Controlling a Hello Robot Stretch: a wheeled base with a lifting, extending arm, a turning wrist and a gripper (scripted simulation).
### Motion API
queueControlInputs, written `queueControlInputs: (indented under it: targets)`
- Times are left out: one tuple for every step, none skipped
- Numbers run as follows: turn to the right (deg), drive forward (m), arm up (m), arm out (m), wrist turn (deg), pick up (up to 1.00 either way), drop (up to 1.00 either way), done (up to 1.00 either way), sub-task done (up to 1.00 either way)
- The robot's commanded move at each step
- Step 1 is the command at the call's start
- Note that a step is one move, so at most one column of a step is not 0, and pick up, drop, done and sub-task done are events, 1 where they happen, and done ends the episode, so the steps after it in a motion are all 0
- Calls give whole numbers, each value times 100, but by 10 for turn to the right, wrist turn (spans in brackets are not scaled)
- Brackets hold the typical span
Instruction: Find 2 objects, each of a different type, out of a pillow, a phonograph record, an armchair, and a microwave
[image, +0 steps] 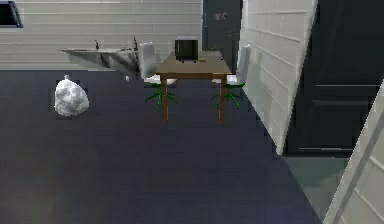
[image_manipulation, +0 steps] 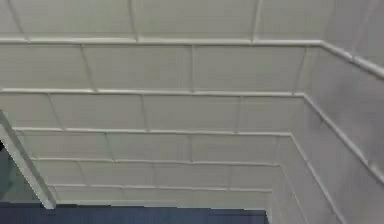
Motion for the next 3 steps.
queueControlInputs:
  targets:
    - [0,100,0,0,0,0,0,0,0]
    - [0,100,0,0,0,0,0,0,0]
    - [0,0,0,0,0,0,0,0,100]
